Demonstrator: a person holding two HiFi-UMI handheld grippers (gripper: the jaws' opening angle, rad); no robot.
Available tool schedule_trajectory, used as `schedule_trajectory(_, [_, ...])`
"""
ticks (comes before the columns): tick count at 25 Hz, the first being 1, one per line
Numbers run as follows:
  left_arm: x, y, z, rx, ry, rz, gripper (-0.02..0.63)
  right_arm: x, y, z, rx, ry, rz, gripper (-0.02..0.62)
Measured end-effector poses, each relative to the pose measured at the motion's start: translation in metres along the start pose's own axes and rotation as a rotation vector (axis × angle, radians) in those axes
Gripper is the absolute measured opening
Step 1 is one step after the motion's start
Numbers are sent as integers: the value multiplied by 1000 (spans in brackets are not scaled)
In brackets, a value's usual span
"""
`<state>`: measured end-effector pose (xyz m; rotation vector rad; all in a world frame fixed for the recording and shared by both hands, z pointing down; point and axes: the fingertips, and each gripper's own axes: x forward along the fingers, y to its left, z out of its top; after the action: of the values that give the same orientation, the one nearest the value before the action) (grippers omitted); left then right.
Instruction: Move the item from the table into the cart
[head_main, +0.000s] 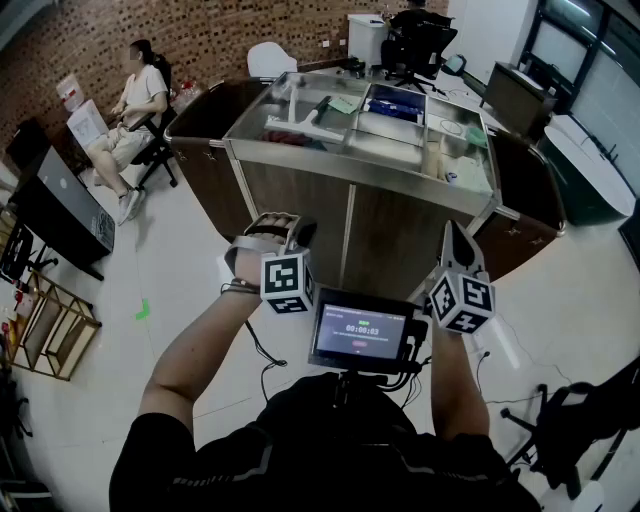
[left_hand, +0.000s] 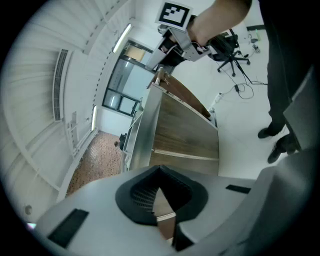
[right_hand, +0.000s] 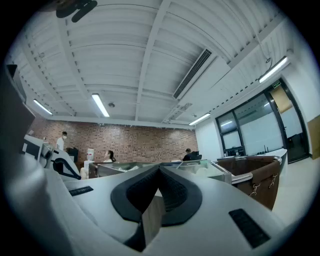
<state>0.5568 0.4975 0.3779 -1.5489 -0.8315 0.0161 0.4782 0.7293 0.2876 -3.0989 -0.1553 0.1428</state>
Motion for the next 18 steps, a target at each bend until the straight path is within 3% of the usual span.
schedule_trajectory(9, [-49,52,-80,-257,-9,91,0,28,84,28,-26,-37,84,0])
schedule_trajectory(13, [-72,69,-100,-439,-43,146,0,42,113,25,-19,-35,165,0])
schedule_trajectory(18, [-113,87,-167,-566,-18,270,0,70,195,24,-16,-34,302,0])
